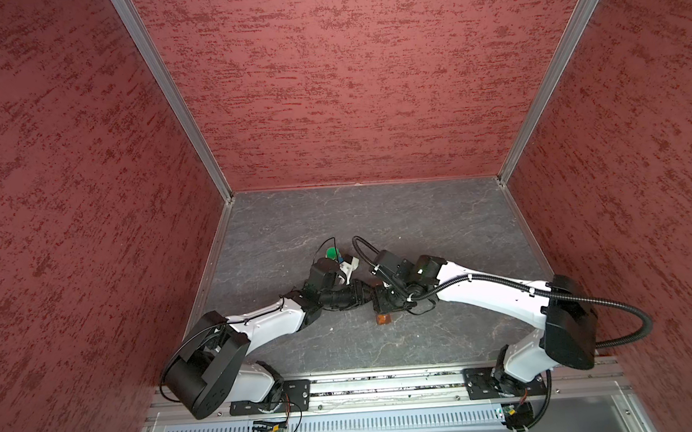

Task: Sort the pills into containers

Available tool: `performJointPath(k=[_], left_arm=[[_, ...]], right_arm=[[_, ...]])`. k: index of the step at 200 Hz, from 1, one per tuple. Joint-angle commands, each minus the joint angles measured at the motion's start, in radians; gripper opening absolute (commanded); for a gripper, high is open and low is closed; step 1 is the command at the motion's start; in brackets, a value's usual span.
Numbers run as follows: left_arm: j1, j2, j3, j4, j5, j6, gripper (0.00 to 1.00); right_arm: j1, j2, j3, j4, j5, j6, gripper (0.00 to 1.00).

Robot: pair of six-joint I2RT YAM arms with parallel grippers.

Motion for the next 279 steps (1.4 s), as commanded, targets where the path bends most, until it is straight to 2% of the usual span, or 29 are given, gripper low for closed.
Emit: performJointPath(k=[1,46,95,162,186,250,279], left_arm=[[0.011,-0.013,-0.025,-0.009,0.005,0.02,0.02],[0.025,-0.012,-0.034,0.011,0.013,0.015,0.0],[0.041,-0.002,-0.055,0.072,0.035,-0.011,0.0],[0.05,0.008,-0.075,0.139,0.075,-0.035,0.0],[0.05,0.013,-0.074,0.139,0.078,-0.035,0.0],[0.055,0.049,-0.083,0.179,0.092,-0.037,0.0],[0.084,0.081,-0.105,0.261,0.122,-0.045,0.0]], right_arm=[[-0.002,0.01,0.029,-0.059,0.061,-0.011,0.49],[-0.004,0.003,0.016,-0.008,-0.005,-0.025,0.44],[-0.004,0.007,-0.007,0.071,-0.074,-0.022,0.62],[-0.018,0.042,-0.024,0.099,-0.077,-0.022,0.63],[-0.021,0.043,-0.028,0.111,-0.079,-0.023,0.57],[-0.025,0.024,-0.038,0.14,-0.103,-0.032,0.28],[-0.028,0.004,-0.046,0.141,-0.112,-0.031,0.28]])
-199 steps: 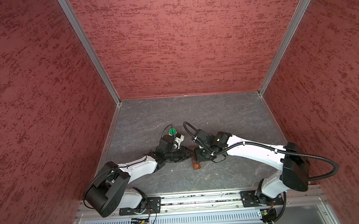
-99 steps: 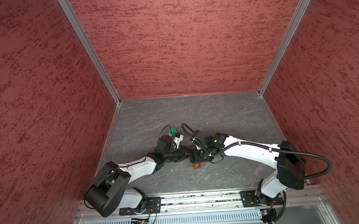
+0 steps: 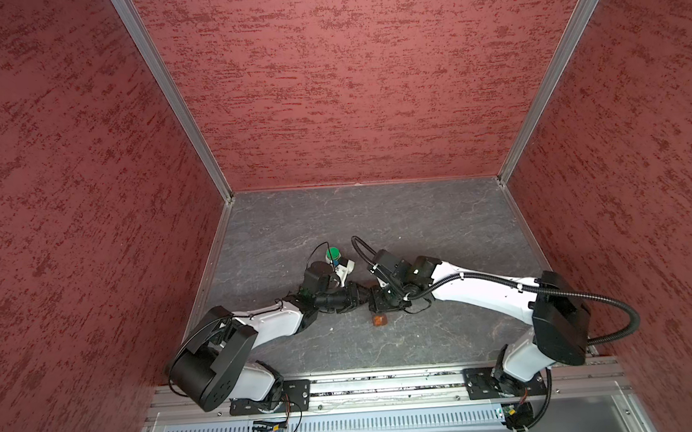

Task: Sort the pills into containers

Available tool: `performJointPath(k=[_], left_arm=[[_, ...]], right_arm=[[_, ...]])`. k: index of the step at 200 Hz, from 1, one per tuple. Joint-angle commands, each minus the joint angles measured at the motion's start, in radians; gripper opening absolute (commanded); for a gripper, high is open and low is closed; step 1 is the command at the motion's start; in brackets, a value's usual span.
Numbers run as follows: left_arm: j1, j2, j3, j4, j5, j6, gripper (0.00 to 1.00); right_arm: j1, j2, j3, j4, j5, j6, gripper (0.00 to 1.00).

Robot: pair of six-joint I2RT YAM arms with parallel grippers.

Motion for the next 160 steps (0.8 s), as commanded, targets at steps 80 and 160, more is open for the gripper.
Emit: performJointPath(k=[80,160], left_arm=[[0.039,0.049,-0.026,0.11,0.064,-0.002,0.0],[0.04,0.047,-0.024,0.101,0.066,0.003,0.0]], right_arm=[[-0.014,-0.031,0.014,-0.098,0.088,-0.028,0.41],[-0.016,-0.022,0.035,-0.15,0.132,-0.036,0.49]])
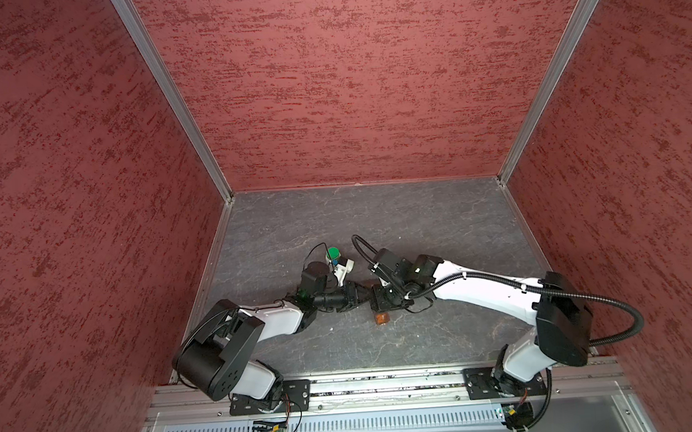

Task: Sort the pills into containers

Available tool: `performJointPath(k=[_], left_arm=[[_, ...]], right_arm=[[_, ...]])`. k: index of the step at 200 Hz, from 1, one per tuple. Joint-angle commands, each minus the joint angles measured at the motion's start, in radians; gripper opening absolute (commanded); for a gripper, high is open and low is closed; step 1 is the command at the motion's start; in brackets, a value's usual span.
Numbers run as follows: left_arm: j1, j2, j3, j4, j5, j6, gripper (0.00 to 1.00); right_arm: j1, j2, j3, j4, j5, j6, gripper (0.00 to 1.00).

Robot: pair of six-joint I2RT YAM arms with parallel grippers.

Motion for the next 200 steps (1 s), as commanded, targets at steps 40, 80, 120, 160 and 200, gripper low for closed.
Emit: performJointPath(k=[40,80,120,160,200], left_arm=[[0.011,0.011,-0.001,-0.008,0.007,0.02,0.0],[0.011,0.017,-0.004,-0.01,0.005,0.028,0.0],[0.01,0.016,-0.005,-0.019,0.002,0.036,0.0],[0.008,0.015,-0.003,-0.019,0.003,0.035,0.0],[0.005,0.015,-0.005,-0.021,0.005,0.036,0.0]], right_arm=[[-0.011,-0.011,0.027,-0.122,0.102,-0.014,0.49],[-0.014,-0.022,0.045,-0.164,0.137,-0.021,0.48],[-0.014,-0.025,0.039,-0.177,0.15,-0.024,0.47],[-0.017,-0.012,0.038,-0.19,0.188,-0.026,0.45],[-0.019,0.011,0.044,-0.189,0.205,-0.032,0.42]])
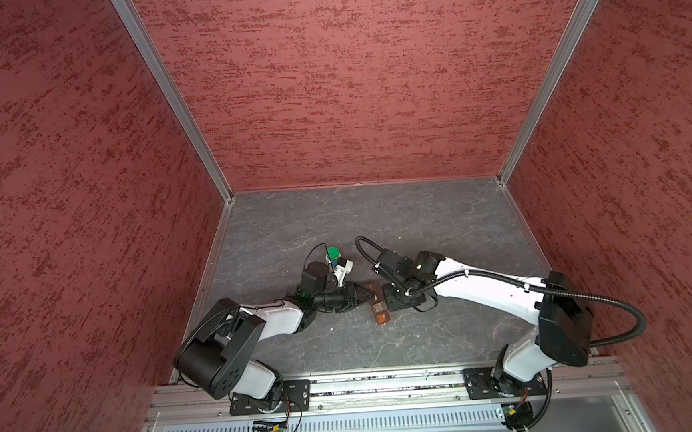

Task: Sort the pills into containers

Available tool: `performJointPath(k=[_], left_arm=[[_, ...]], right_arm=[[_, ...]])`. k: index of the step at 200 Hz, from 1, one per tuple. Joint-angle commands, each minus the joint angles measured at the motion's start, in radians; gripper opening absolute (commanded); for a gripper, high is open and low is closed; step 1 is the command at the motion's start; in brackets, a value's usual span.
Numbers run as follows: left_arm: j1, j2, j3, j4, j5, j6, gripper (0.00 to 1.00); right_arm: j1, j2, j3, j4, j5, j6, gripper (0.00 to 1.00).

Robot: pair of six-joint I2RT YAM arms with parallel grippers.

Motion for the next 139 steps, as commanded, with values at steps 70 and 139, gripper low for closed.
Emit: performJointPath(k=[70,139], left_arm=[[-0.005,-0.005,-0.003,-0.004,0.011,0.013,0.0],[-0.005,-0.023,0.005,-0.008,0.018,0.009,0.0]], right_arm=[[-0.006,0.034,-0.002,0.025,0.027,-0.02,0.24],[-0.006,0.048,-0.03,0.065,-0.001,-0.021,0.26]])
